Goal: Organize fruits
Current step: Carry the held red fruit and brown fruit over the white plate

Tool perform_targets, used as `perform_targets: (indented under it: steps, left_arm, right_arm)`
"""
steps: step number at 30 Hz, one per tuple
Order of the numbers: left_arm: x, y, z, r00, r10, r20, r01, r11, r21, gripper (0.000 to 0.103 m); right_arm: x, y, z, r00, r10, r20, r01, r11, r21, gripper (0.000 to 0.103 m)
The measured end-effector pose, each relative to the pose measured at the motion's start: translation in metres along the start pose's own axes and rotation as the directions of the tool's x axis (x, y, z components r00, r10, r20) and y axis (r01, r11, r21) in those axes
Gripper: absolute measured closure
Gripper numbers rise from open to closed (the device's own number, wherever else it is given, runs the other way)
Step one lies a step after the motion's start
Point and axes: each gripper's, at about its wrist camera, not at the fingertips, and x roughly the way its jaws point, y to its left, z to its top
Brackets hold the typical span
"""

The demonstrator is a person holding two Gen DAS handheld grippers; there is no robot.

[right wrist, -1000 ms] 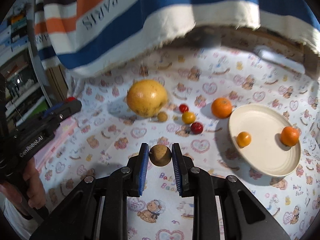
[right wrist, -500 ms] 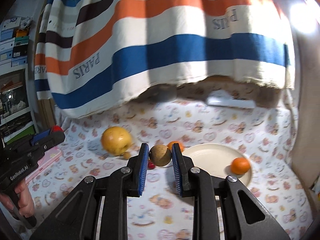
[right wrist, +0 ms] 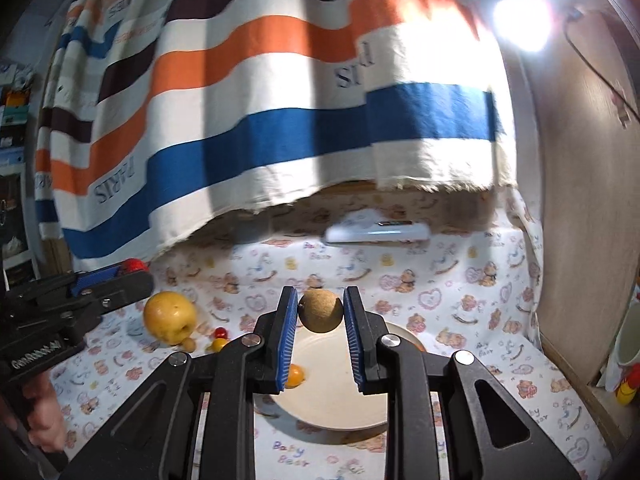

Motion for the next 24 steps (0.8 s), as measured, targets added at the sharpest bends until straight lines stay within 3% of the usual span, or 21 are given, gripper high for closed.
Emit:
perform_targets:
  steps: [6,8,12,17,20,24]
  left_arm:
    - [0.054,-0.017,-0.006,0.994,-0.041,-0.099,0.038,0.999,-0.032,0.076]
    - [0.071,-0.020,-0.015,0.991,-0.003,-0.135,-0.002,0.999,-0.037,0.076]
    - [0.095,-0.021,-0.029,0.978,-0.005,-0.209,-0.002,1.000,-0.031,0.076]
    - [0.117,-0.015,-0.043,0.957,-0.061,-0.285,0.043,0.997,-0.071,0.076]
    - [0.131,-0.015,-0.053,0.929,-0.110,-0.352,0.083,0.992,-0.091,0.076]
    - [0.137,-0.015,-0.058,0.913,-0.142,-0.383,0.109,0.988,-0.108,0.076]
  right_arm:
    - [0.025,-0.032,-0.003,0.993,-0.028,-0.115,0.037,0.996,0.080,0.078]
    - [0.038,-0.039,-0.008,0.982,-0.017,-0.188,0.035,0.995,0.094,0.078]
    - [0.064,-0.049,-0.024,0.950,0.018,-0.313,0.027,0.990,0.139,0.078]
    - [0.076,-0.051,-0.036,0.921,0.056,-0.386,0.008,0.987,0.162,0.078]
    - [0.081,-0.049,-0.042,0.907,0.057,-0.418,0.007,0.989,0.150,0.078]
    - [0.090,-0.047,-0.048,0.886,0.062,-0.461,0.006,0.989,0.145,0.078]
